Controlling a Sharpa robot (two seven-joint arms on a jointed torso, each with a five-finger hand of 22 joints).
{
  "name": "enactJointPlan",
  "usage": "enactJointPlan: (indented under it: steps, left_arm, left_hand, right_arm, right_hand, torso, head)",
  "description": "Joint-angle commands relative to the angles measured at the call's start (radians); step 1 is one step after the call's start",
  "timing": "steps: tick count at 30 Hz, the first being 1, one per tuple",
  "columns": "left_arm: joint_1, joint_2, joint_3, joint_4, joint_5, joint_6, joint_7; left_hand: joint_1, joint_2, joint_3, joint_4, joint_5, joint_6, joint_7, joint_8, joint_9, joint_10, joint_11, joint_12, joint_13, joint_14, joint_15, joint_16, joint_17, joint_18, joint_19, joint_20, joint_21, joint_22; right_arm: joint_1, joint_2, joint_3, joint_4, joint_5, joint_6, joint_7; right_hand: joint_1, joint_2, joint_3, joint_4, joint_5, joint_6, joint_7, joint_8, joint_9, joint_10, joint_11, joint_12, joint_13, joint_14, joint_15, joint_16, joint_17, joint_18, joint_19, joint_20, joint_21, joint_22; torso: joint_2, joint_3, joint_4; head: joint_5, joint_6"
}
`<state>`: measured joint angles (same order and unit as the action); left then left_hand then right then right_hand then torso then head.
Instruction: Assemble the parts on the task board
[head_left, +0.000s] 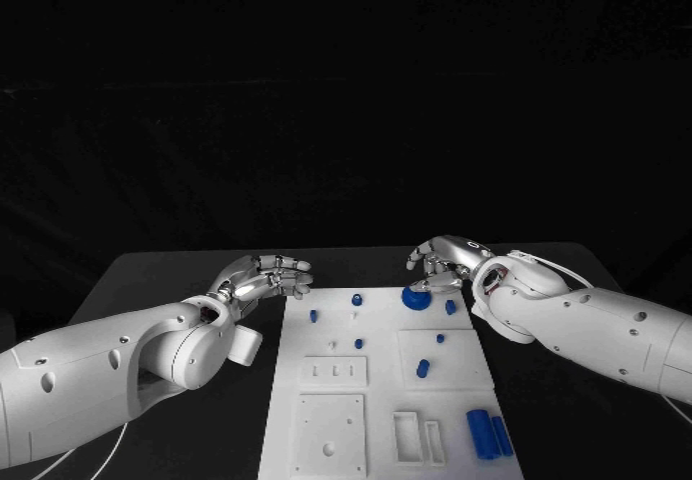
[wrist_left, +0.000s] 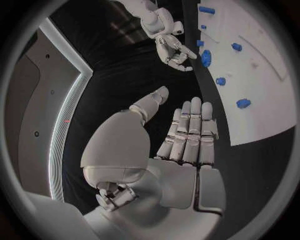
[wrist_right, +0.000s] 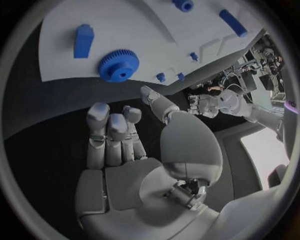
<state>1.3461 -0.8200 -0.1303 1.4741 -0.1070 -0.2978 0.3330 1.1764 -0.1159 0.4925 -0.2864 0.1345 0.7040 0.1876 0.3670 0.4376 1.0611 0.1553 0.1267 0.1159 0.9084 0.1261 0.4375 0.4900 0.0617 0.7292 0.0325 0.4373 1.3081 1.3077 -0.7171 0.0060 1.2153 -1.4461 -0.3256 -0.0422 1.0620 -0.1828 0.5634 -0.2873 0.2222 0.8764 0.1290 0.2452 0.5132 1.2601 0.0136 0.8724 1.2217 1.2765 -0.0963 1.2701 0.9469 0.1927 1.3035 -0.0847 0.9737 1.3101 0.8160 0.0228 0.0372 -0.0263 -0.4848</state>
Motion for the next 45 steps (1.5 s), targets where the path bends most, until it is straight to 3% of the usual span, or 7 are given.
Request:
enactJointPlan:
  steps: [1, 7, 13, 18, 32, 38, 45]
  left_arm:
    - [0.002, 0.000, 0.001, 0.000, 0.002, 0.021, 0.012]
    - [0.002, 0.000, 0.001, 0.000, 0.002, 0.021, 0.011]
    - [0.002, -0.001, 0.001, -0.003, 0.002, 0.021, 0.009]
    - [0.002, -0.003, 0.001, -0.003, 0.002, 0.021, 0.009]
    - [0.002, -0.002, 0.001, -0.007, 0.002, 0.022, 0.008]
    - [0.002, -0.002, 0.001, -0.010, 0.002, 0.024, 0.006]
    - [0.002, -0.001, 0.001, -0.012, 0.002, 0.025, 0.006]
  left_hand:
    - [-0.005, -0.008, 0.006, -0.001, 0.000, -0.001, 0.022, -0.004, -0.001, 0.003, 0.004, -0.006, -0.001, -0.005, 0.006, -0.006, 0.001, 0.012, -0.006, -0.001, 0.006, 0.018]
    - [-0.005, -0.008, 0.006, -0.001, 0.000, -0.001, 0.022, -0.004, -0.001, 0.003, 0.004, -0.007, -0.001, -0.005, 0.006, -0.006, 0.001, 0.012, -0.006, -0.001, 0.006, 0.018]
    - [-0.006, -0.006, 0.007, 0.000, 0.000, -0.001, 0.022, -0.004, -0.001, 0.003, 0.004, -0.007, -0.001, -0.005, 0.006, -0.007, 0.002, 0.012, -0.006, -0.001, 0.006, 0.018]
    - [-0.006, -0.007, 0.007, 0.000, 0.000, -0.001, 0.022, -0.005, -0.001, 0.003, 0.004, -0.008, -0.001, -0.005, 0.006, -0.007, 0.002, 0.012, -0.006, -0.001, 0.006, 0.018]
    - [-0.007, -0.007, 0.007, 0.000, 0.001, -0.002, 0.023, -0.005, -0.001, 0.002, 0.004, -0.009, -0.001, -0.005, 0.007, -0.008, 0.002, 0.012, -0.006, -0.001, 0.006, 0.018]
    - [-0.008, -0.006, 0.007, 0.000, 0.001, -0.002, 0.023, -0.006, -0.002, 0.002, 0.004, -0.009, -0.001, -0.006, 0.007, -0.008, 0.002, 0.012, -0.006, -0.001, 0.006, 0.018]
    - [-0.009, -0.006, 0.007, 0.001, 0.001, -0.002, 0.023, -0.006, -0.002, 0.002, 0.004, -0.010, -0.001, -0.006, 0.007, -0.009, 0.002, 0.012, -0.006, -0.001, 0.006, 0.018]
  right_arm:
    - [0.001, 0.000, 0.000, -0.011, -0.004, 0.099, -0.025]
    - [0.000, 0.023, 0.000, -0.054, -0.006, 0.122, -0.028]
    - [-0.003, 0.026, 0.000, -0.067, -0.008, 0.129, -0.027]
    - [-0.005, 0.028, 0.000, -0.077, -0.011, 0.133, -0.025]
    - [-0.019, 0.039, -0.001, -0.079, -0.006, 0.149, -0.016]
    - [-0.020, 0.035, -0.001, -0.078, -0.006, 0.147, -0.013]
    - [-0.021, 0.036, -0.001, -0.075, 0.019, 0.103, 0.004]
  right_hand:
    - [-0.018, -0.001, -0.019, -0.001, 0.021, -0.027, 0.012, -0.017, -0.009, 0.001, 0.012, 0.066, 0.053, 0.006, 0.013, 0.011, 0.019, 0.069, 0.000, -0.010, 0.020, 0.022]
    - [-0.024, 0.000, -0.038, -0.001, 0.028, -0.050, 0.023, -0.032, -0.020, 0.005, 0.023, 0.134, 0.096, 0.004, 0.022, 0.015, 0.036, 0.069, -0.006, -0.015, 0.036, 0.020]
    - [-0.030, 0.004, -0.048, -0.001, 0.033, -0.056, 0.027, -0.036, -0.023, 0.003, 0.026, 0.150, 0.105, 0.004, 0.026, 0.015, 0.044, 0.069, -0.009, -0.016, 0.043, 0.020]
    - [-0.030, 0.008, -0.051, -0.001, 0.038, -0.056, 0.027, -0.035, -0.024, 0.002, 0.027, 0.153, 0.107, 0.004, 0.026, 0.015, 0.047, 0.069, -0.011, -0.016, 0.046, 0.019]
    - [-0.032, 0.016, -0.059, -0.001, 0.052, -0.023, 0.019, -0.018, -0.019, -0.001, 0.020, 0.162, 0.109, 0.004, 0.019, 0.012, 0.056, 0.069, -0.016, -0.016, 0.054, 0.018]
    - [-0.032, 0.022, -0.061, -0.001, 0.053, -0.004, 0.014, -0.008, -0.016, 0.003, 0.014, 0.171, 0.110, 0.006, 0.014, 0.010, 0.062, 0.069, -0.018, -0.014, 0.059, 0.018]
    - [-0.041, 0.023, -0.064, 0.001, 0.063, -0.005, 0.013, -0.009, -0.018, 0.003, 0.013, 0.170, 0.109, 0.006, 0.013, 0.009, 0.066, 0.069, -0.019, -0.013, 0.062, 0.018]
  torso:
    - [0.000, 0.0027, -0.0018]
    - [0.001, 0.0009, -0.0018]
    - [0.001, 0.0009, 0.0013]
    - [0.000, -0.0014, -0.0004]
    - [0.001, -0.0008, -0.0009]
    - [0.000, -0.0004, -0.0014]
    - [0.001, 0.0000, -0.0016]
  head:
    - [-0.003, -0.003]
    - [-0.007, -0.001]
    - [-0.008, -0.008]
    - [-0.007, -0.010]
    - [-0.005, -0.015]
    - [-0.004, -0.016]
    - [-0.005, -0.013]
